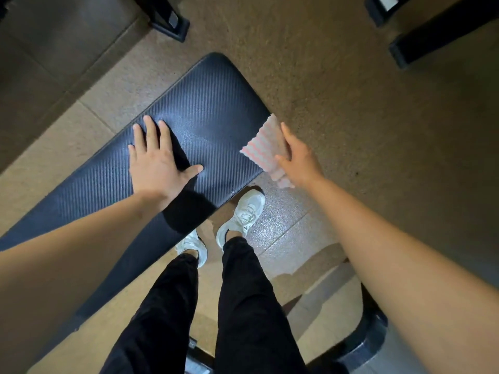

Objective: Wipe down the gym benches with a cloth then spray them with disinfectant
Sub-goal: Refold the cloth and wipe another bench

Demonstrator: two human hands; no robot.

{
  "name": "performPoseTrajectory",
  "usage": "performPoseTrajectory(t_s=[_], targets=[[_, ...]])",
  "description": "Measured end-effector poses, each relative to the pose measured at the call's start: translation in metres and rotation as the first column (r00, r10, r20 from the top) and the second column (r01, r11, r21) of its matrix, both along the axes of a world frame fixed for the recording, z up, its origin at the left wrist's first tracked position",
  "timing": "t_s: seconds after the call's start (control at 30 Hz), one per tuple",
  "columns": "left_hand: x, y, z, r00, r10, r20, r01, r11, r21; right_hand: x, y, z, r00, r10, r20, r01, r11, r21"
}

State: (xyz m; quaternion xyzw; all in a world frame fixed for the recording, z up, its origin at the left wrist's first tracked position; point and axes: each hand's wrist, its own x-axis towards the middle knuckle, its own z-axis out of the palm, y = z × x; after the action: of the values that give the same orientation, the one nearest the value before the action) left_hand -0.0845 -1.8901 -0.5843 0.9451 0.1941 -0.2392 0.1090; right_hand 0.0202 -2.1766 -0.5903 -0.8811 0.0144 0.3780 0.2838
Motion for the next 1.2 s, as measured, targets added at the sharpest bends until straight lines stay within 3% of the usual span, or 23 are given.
performPoseTrajectory(t_s=[0.17, 0.3, 0.43, 0.5, 0.57, 0.63, 0.77, 0.87, 1.0, 1.1, 1.2], targets=[[-0.001, 0.001, -0.001, 1.000, 0.004, 0.006, -0.004, 0.999, -0.033, 0.018, -0.024, 0.013, 0.987, -0.147, -0.069, 0.138, 0.984, -0.115], [0.000, 0.002, -0.001, 1.000, 0.000, 0.008, 0.000, 0.999, -0.039, 0.044, -0.036, 0.027, 0.891, -0.424, -0.162, 0.405, 0.904, -0.136], [-0.001, 0.002, -0.004, 1.000, 0.004, 0.011, -0.003, 0.999, -0.047, 0.068, -0.023, 0.036, 0.828, -0.557, -0.066, 0.554, 0.831, -0.060], [-0.002, 0.003, -0.006, 1.000, 0.008, 0.012, -0.007, 0.998, -0.056, 0.070, -0.007, 0.036, 0.855, -0.503, -0.126, 0.505, 0.863, -0.018], [-0.004, 0.004, -0.008, 1.000, 0.014, 0.013, -0.013, 0.997, -0.075, 0.066, 0.012, 0.041, 0.857, -0.359, -0.369, 0.379, 0.925, -0.020], [-0.004, 0.005, -0.009, 1.000, 0.011, 0.011, -0.010, 0.996, -0.089, 0.065, 0.022, 0.046, 0.770, -0.283, -0.572, 0.317, 0.948, -0.042], [-0.003, 0.006, -0.009, 1.000, -0.008, 0.008, 0.008, 0.995, -0.099, 0.076, 0.023, 0.060, 0.677, -0.261, -0.688, 0.332, 0.943, -0.031], [-0.004, 0.006, -0.008, 1.000, -0.022, 0.004, 0.022, 0.996, -0.084, 0.075, 0.026, 0.060, 0.700, -0.280, -0.657, 0.333, 0.942, -0.046], [-0.004, 0.007, -0.012, 0.999, -0.035, -0.016, 0.034, 0.997, -0.071, 0.060, 0.040, 0.051, 0.830, -0.290, -0.477, 0.312, 0.950, -0.035], [-0.005, 0.007, -0.015, 0.999, -0.041, -0.015, 0.040, 0.997, -0.072, 0.052, 0.043, 0.041, 0.917, -0.232, -0.323, 0.227, 0.972, -0.052], [-0.006, 0.008, -0.016, 0.999, -0.038, -0.018, 0.036, 0.995, -0.088, 0.054, 0.043, 0.036, 0.938, -0.158, -0.309, 0.154, 0.987, -0.037]])
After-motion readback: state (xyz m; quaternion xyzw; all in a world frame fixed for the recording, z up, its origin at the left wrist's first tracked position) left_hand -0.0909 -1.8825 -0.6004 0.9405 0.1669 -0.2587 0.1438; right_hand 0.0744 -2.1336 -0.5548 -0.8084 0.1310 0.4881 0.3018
